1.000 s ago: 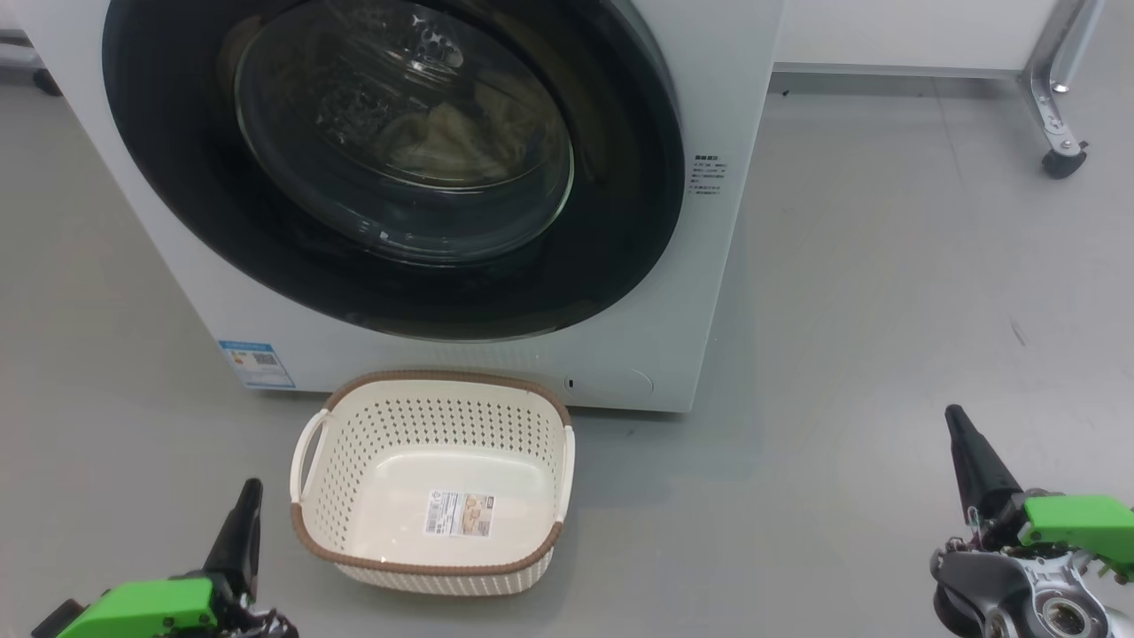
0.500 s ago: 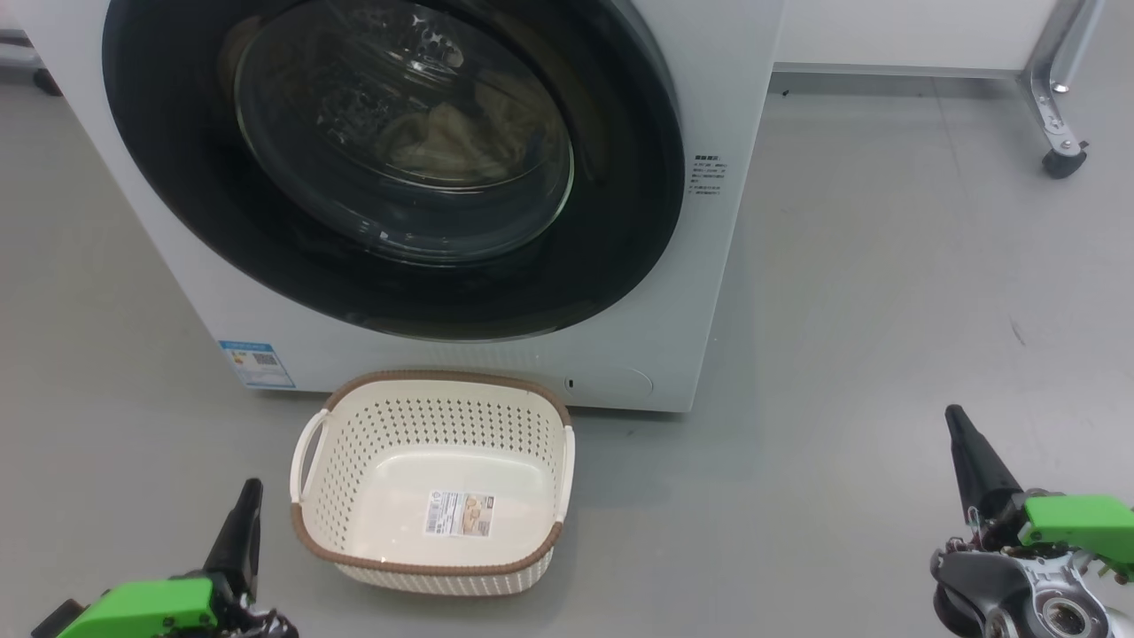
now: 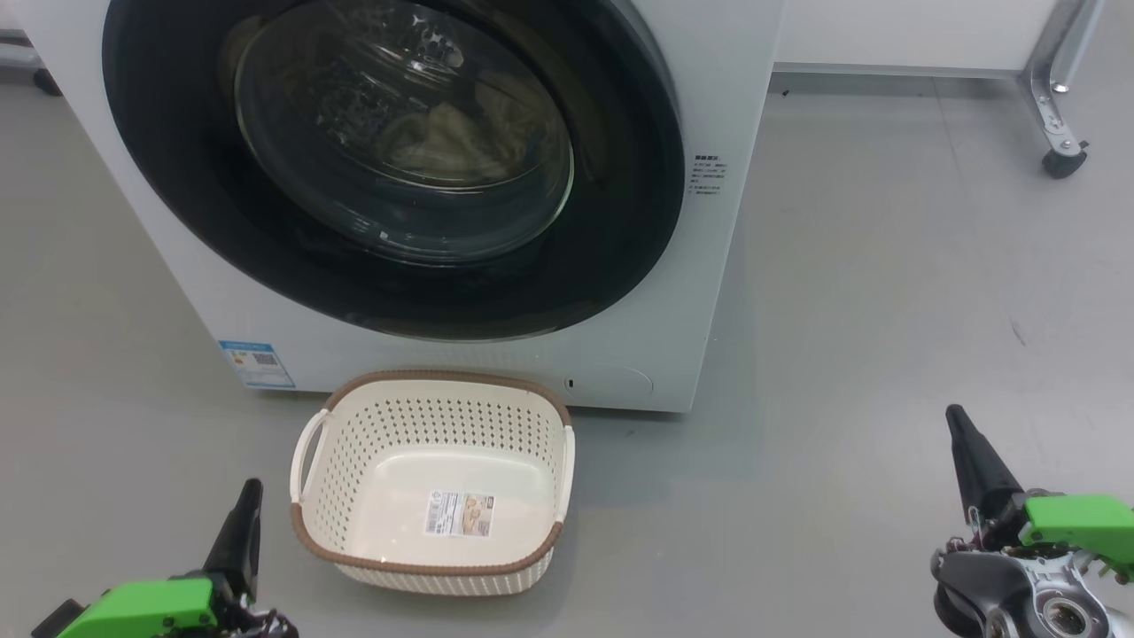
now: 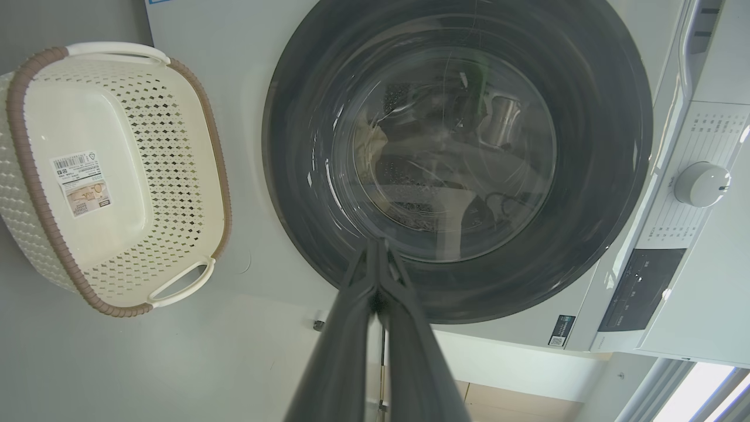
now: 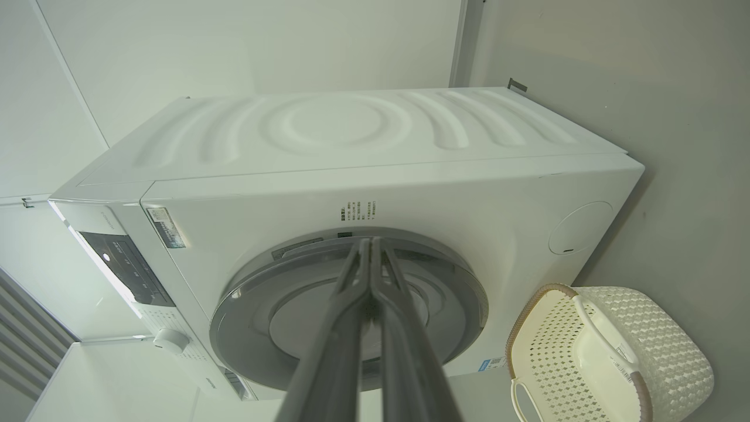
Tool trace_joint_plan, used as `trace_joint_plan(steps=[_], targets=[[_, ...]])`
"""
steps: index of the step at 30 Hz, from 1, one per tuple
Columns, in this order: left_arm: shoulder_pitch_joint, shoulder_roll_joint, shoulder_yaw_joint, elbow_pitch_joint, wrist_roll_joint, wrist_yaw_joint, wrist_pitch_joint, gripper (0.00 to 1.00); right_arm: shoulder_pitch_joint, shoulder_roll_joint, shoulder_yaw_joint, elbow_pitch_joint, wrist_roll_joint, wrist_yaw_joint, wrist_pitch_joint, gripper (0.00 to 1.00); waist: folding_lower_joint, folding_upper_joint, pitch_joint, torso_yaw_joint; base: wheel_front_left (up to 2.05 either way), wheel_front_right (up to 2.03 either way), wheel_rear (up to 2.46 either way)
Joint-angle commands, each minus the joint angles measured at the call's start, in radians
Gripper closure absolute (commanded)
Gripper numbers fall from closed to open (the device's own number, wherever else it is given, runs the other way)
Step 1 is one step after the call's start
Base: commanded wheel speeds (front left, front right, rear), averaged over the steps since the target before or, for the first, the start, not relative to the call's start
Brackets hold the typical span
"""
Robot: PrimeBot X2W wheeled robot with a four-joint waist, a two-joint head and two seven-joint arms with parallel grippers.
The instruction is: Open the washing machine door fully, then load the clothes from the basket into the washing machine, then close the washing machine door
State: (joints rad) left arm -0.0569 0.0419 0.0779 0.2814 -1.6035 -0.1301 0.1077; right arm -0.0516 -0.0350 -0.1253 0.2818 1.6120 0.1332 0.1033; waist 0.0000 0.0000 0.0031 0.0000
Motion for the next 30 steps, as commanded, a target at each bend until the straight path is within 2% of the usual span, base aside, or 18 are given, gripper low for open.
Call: trace_joint_plan(steps=[1, 30], targets=[[-0.051, 0.008, 0.036, -0.037, -0.005, -0.001, 0.006, 1.00, -0.056, -0.019, 0.015, -0.037, 0.000, -0.002, 0.007, 1.00, 0.0000, 0.0000, 0.000, 0.000, 0.00, 0.00, 0.00], [-0.051, 0.008, 0.036, -0.037, -0.005, -0.001, 0.006, 1.00, -0.056, -0.017, 0.013, -0.037, -0.002, -0.002, 0.009, 1.00, 0.0000, 0.0000, 0.000, 0.000, 0.00, 0.00, 0.00]])
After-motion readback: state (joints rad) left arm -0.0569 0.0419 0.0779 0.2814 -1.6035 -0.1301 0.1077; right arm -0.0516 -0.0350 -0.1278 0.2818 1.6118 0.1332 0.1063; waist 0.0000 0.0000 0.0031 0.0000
